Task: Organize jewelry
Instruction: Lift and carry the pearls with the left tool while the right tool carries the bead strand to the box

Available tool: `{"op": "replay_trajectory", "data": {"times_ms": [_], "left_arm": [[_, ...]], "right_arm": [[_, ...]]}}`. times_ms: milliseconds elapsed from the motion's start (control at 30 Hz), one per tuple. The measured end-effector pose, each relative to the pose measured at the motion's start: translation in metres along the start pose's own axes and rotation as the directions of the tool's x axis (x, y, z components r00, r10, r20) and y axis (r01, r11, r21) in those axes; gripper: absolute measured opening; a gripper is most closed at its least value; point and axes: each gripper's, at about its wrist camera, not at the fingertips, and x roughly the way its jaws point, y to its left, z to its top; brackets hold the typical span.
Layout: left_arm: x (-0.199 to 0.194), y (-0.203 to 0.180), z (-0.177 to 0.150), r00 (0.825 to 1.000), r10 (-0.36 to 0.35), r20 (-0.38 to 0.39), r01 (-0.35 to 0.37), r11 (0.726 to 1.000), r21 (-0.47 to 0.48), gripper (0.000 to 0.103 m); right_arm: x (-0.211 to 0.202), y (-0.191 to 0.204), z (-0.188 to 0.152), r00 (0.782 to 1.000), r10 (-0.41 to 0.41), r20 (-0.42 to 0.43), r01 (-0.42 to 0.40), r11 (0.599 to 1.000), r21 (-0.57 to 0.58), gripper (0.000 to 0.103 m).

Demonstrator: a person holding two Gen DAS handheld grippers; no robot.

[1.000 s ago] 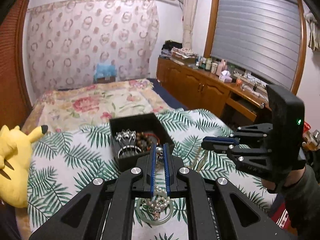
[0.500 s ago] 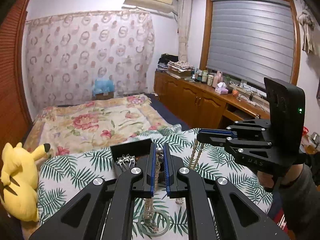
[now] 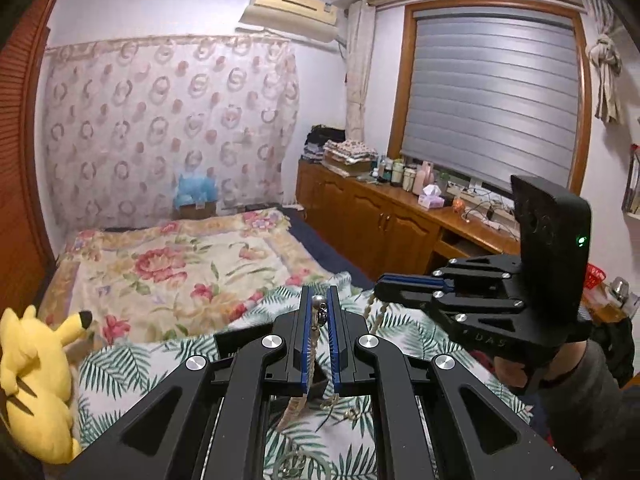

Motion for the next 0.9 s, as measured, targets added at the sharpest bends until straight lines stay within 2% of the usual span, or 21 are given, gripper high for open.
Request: {"op": "replay_trajectory", "data": {"times_ms": [233, 500, 667, 900], "left_arm": [[0.003, 0.005, 0.026, 1.000, 0.005, 0.022, -0.006, 1.000, 0.009, 0.006], [0.021, 0.019, 0.041, 1.000, 0.014, 0.005, -0.014, 1.000, 0.010, 0.006], [0.041, 0.033, 0.035, 0.999, 0.013, -0.031, -0.013, 1.000, -0.012, 0.006], [0.076, 0.055, 0.006, 0.992, 0.030, -0.121, -0.035, 0.999, -0.040, 0.006]], "right_arm": [[0.001, -0.009, 0.025, 1.000, 0.009, 0.024, -0.008, 1.000, -0.009, 0.006], [0.012, -0.023, 0.049, 0.999, 0.018, 0.034, -0.018, 1.000, -0.010, 0.006], [0.025, -0.029, 0.055, 0.999, 0.025, 0.024, -0.025, 1.000, -0.012, 0.006], [0.054, -0.039, 0.058, 1.000, 0.029, -0.009, -0.029, 1.000, -0.003, 0.006]]}}
